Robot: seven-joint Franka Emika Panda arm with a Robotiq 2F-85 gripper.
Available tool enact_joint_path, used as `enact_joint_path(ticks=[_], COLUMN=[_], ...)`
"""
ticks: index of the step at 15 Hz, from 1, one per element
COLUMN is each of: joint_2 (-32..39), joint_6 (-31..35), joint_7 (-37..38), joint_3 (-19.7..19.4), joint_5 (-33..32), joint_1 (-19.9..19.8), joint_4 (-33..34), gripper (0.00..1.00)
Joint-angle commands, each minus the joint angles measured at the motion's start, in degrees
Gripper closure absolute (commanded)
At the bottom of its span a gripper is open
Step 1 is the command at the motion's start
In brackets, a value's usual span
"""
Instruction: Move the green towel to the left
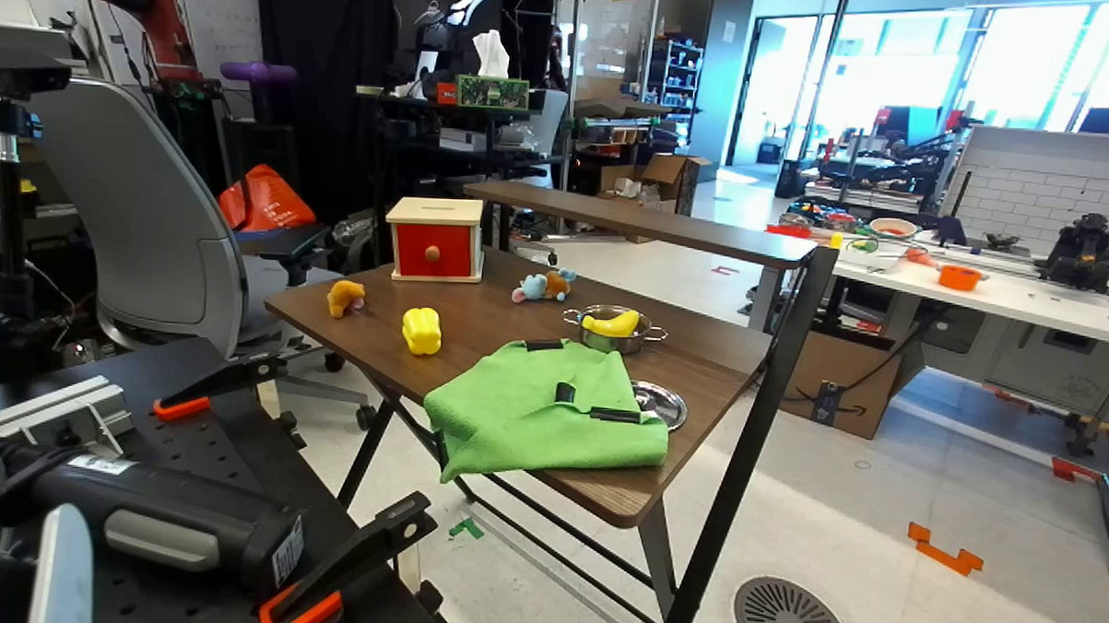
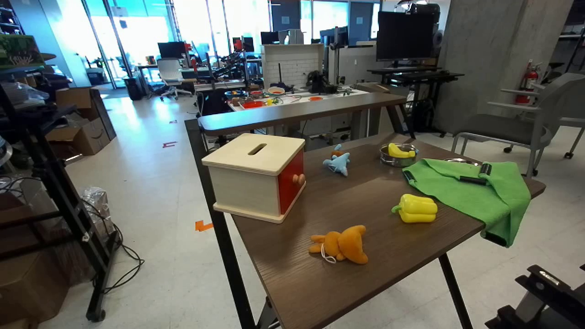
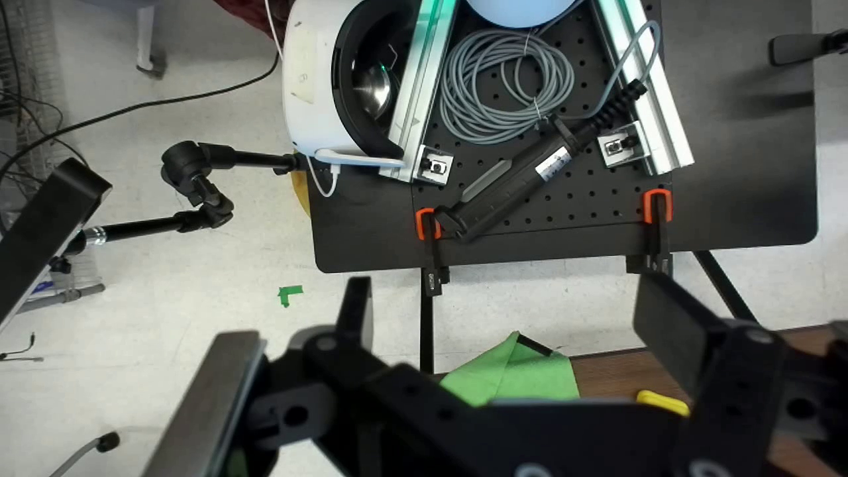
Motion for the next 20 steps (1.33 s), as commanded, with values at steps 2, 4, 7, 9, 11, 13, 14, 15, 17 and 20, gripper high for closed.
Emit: enact_joint_path(ticks=[2,4,7,9,11,13,14,15,17,20], joint_2=[0.45,1.89,4.79,7.67,11.38,15.49,18.36,20.37,24.59,30.77], joint_6=[1.93,4.77,10.79,15.30,20.21,23.38,24.39,25.51,28.71,40.35], joint_7=[1.90,3.63,7.04,9.10,10.51,11.56,11.67,12.05,12.47,14.63], joint_3=[-0.60,-1.27,-2.08,-2.51,-2.93,-3.35,-3.78,-3.99,-4.61,-5.39], joint_5=[-0.27,-0.37,-0.48,-0.68,-1.14,-1.29,-1.18,-1.12,-0.56,2.09], joint_1=[-0.03,-0.79,-1.96,-3.00,-4.11,-5.05,-5.43,-5.69,-5.85,-5.30], joint_4=[-0.29,-0.36,-0.38,-0.11,0.41,1.47,2.53,3.26,4.66,4.99], gripper=[0.00,0.00,0.00,0.00,0.00,0.00,0.00,0.00,0.00,0.00])
